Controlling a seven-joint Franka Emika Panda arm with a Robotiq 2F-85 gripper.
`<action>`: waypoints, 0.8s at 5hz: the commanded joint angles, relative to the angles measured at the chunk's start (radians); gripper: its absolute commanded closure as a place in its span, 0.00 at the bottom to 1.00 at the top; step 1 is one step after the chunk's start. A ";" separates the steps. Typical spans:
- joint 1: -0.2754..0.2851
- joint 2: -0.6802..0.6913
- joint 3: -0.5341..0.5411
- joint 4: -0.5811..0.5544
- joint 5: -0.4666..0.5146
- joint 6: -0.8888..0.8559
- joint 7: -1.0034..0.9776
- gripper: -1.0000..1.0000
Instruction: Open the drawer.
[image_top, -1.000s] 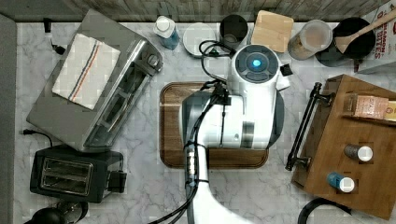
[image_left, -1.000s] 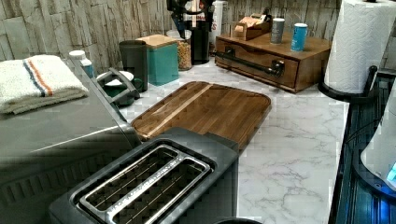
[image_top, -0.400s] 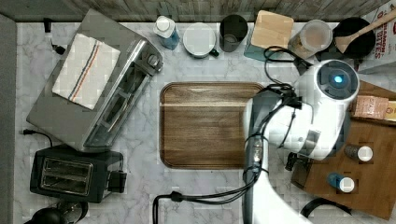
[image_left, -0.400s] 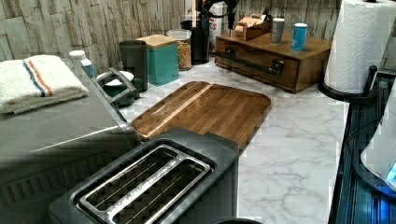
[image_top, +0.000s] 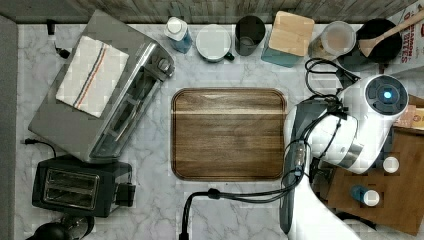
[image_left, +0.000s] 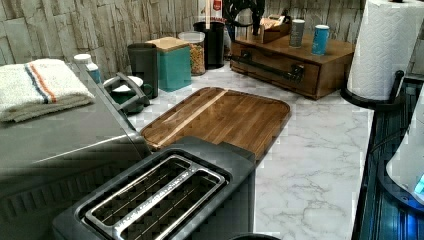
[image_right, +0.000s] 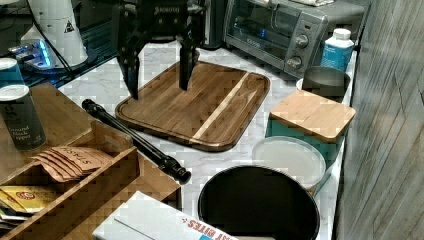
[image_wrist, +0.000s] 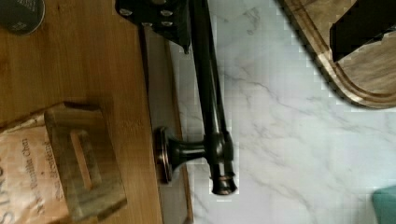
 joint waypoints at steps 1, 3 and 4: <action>0.043 0.065 -0.008 0.002 -0.146 0.030 -0.008 0.00; -0.007 0.046 -0.001 -0.092 -0.175 0.117 0.038 0.00; -0.003 0.015 0.012 -0.182 -0.140 0.197 0.079 0.00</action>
